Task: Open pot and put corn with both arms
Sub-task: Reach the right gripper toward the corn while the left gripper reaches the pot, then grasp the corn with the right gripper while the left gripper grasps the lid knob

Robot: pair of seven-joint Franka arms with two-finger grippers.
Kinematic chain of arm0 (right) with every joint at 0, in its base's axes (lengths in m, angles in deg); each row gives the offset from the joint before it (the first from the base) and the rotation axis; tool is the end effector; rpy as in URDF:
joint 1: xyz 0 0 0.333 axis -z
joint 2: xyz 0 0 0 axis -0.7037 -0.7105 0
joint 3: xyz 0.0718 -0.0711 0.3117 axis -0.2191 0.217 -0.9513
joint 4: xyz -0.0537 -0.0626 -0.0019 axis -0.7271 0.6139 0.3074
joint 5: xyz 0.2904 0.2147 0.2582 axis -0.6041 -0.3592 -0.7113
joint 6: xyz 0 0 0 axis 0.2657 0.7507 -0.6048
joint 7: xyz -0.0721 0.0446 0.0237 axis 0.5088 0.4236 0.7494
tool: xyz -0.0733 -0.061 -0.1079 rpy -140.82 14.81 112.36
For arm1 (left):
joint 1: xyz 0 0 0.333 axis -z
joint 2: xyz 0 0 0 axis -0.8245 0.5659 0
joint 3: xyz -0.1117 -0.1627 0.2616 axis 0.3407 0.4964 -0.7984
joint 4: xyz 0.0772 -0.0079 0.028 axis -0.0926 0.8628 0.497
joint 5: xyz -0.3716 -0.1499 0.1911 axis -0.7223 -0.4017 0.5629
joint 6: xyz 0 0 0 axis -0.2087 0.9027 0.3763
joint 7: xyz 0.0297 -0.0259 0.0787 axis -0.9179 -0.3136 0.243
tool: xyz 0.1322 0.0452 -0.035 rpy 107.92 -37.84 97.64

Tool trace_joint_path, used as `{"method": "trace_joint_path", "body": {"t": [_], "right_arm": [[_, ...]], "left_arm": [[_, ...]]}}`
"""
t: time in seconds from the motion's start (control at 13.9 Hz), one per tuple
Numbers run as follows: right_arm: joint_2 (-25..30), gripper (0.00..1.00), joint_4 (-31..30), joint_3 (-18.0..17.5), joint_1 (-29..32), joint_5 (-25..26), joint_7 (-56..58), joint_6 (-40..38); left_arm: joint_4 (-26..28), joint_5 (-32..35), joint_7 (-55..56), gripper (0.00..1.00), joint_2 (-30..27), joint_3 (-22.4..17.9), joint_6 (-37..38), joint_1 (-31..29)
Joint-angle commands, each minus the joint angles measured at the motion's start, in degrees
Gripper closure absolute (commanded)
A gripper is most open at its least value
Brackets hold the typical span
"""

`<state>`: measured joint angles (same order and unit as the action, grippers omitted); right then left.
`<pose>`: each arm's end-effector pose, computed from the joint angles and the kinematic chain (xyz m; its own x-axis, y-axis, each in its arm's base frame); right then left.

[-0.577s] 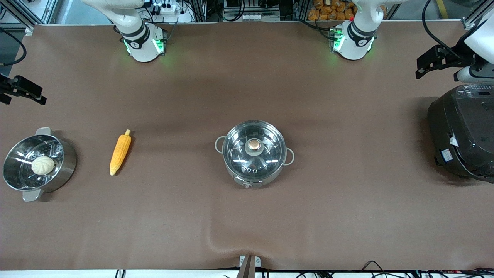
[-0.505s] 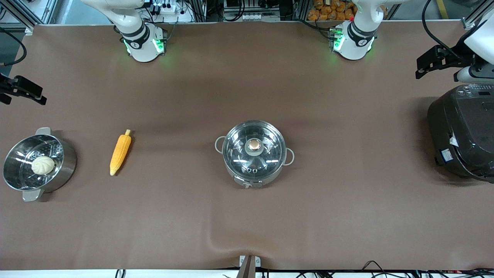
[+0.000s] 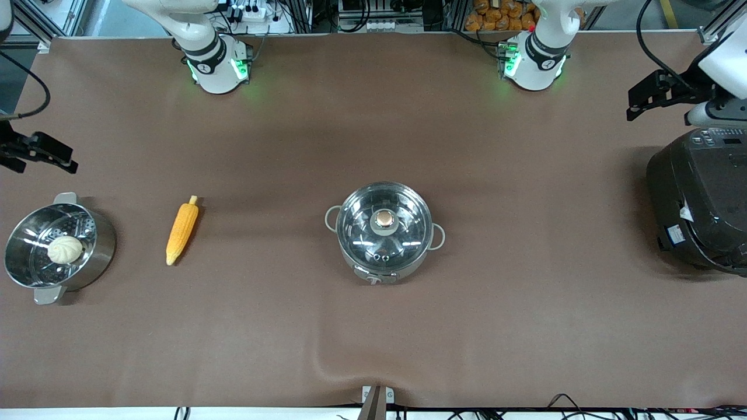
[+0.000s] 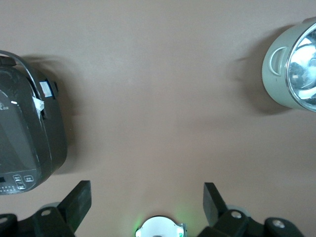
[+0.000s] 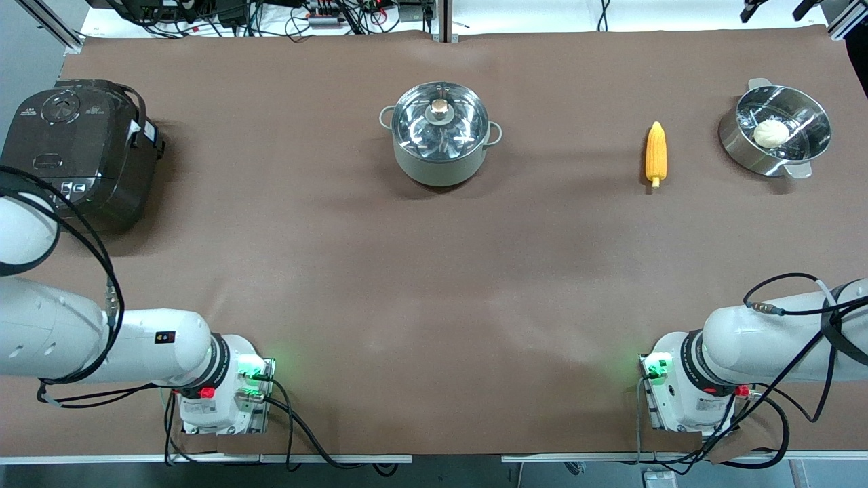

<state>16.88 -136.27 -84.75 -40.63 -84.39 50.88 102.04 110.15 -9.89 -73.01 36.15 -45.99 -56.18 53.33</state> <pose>0.6173 -0.0563 0.5656 0.9998 -0.0136 0.0122 -0.0138 -0.9998 0.0172 0.5717 -0.0753 0.6480 0.9900 -0.1185 -0.0769 -0.1191 -0.9929 -0.0032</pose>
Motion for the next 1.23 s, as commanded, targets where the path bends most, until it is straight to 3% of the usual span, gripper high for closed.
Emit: {"method": "trace_joint_path", "body": {"t": [0.0,0.29,0.72,1.01,1.15], "right_arm": [[-1.55,0.0,-2.02,0.04,-0.58,-0.48,-0.64,2.63],[-2.44,0.0,-11.04,0.04,-0.66,-0.56,-0.64,14.82],[-7.88,0.0,-17.39,0.13,-0.84,-0.56,-0.56,24.23],[-16.04,0.0,-19.95,0.04,1.26,-0.56,-0.47,31.2],[-22.18,0.0,-19.78,0.04,-0.65,-3.0,-1.08,32.25]], "left_arm": [[-2.44,1.59,-0.16,0.0,2.89,0.99,0.43,1.67],[-5.6,1.24,6.07,0.0,9.13,1.0,-0.88,6.5],[-5.78,1.24,21.54,0.0,17.82,1.0,-14.92,15.9],[-5.96,1.59,31.38,0.0,24.24,0.56,-25.82,23.19],[-6.22,2.12,36.48,0.0,28.02,0.12,-31.79,27.59]]}}
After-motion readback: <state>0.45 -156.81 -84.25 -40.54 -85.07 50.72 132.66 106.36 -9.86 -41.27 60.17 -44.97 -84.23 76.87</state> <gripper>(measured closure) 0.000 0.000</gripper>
